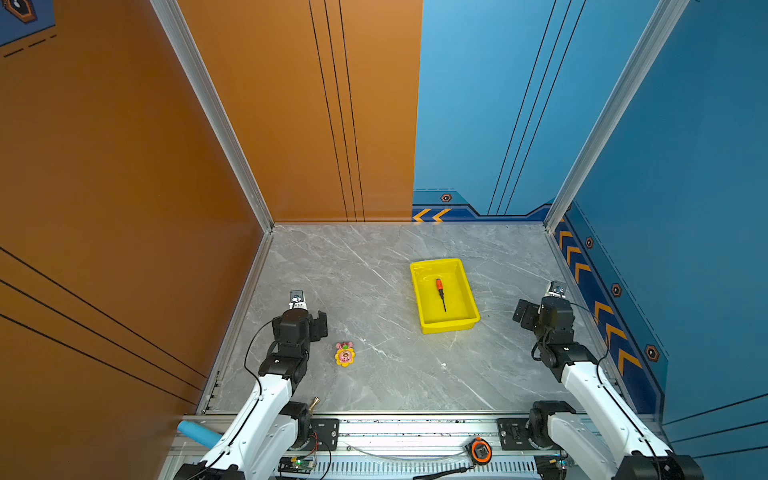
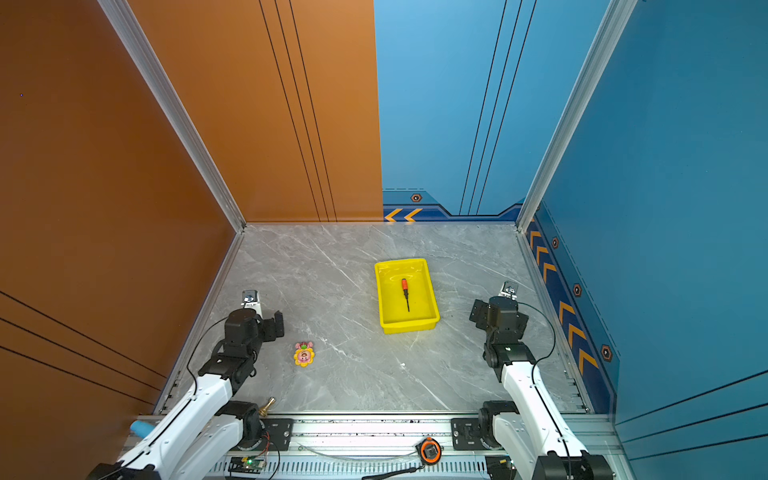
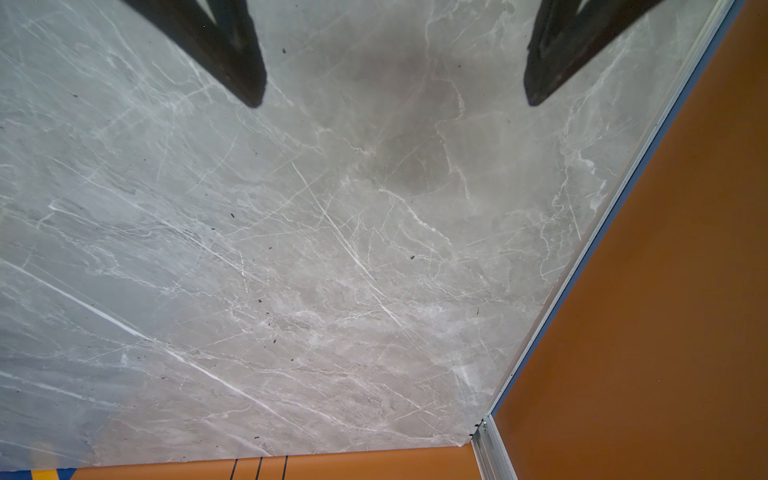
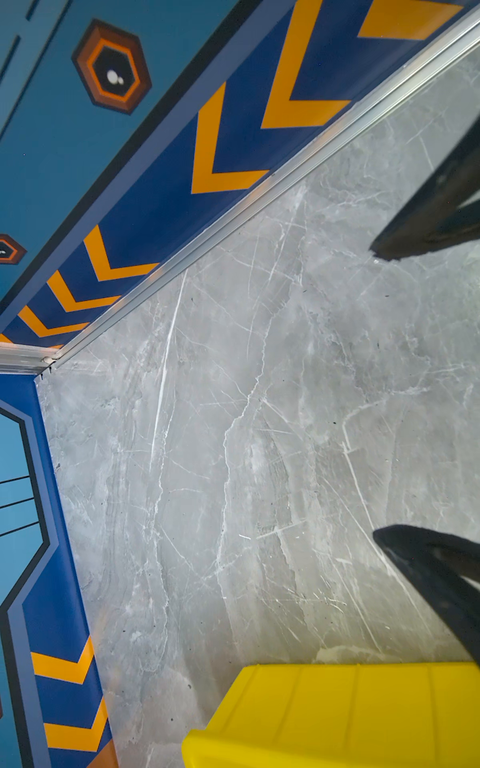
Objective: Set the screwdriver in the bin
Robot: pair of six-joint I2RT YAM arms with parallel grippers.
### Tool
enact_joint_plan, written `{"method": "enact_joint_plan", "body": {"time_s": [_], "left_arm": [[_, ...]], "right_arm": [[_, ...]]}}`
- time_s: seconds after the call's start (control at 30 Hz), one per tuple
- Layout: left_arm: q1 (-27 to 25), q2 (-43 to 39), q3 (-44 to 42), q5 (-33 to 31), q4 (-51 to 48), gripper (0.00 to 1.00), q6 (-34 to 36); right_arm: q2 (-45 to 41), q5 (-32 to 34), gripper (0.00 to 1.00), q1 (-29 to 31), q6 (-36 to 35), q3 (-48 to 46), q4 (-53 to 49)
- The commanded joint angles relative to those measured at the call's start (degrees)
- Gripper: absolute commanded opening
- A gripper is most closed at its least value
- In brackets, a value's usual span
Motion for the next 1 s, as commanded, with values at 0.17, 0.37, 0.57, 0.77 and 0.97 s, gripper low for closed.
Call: {"method": "enact_joint_plan", "body": {"time_s": [0.17, 0.37, 0.57, 0.77, 0.97], "left_arm": [[2.49, 10.32, -1.71, 5.89, 17.08, 0.98, 1.55], [3.08, 19.41, 1.20, 8.94, 23.82, 0.98, 3.92], [4.70, 24.73, 2.91, 10.81, 28.43, 0.98, 5.40], [5.30, 27.98, 4.14, 12.21, 31.75, 0.98, 5.01], [5.40, 31.05, 5.67, 13.67, 33.81, 0.98, 5.02]], "right_arm": [[2.25, -1.76, 1.00, -1.00, -3.59, -4.38, 16.36], [2.23, -1.59, 1.00, -1.09, -3.46, -9.04, 24.50], [3.67, 0.47, 1.00, -1.00, -1.38, -12.71, 30.70], [6.37, 1.38, 1.00, -1.09, -1.26, -12.76, 33.94], [11.64, 0.76, 1.00, -1.09, -1.44, -11.15, 37.70]]}}
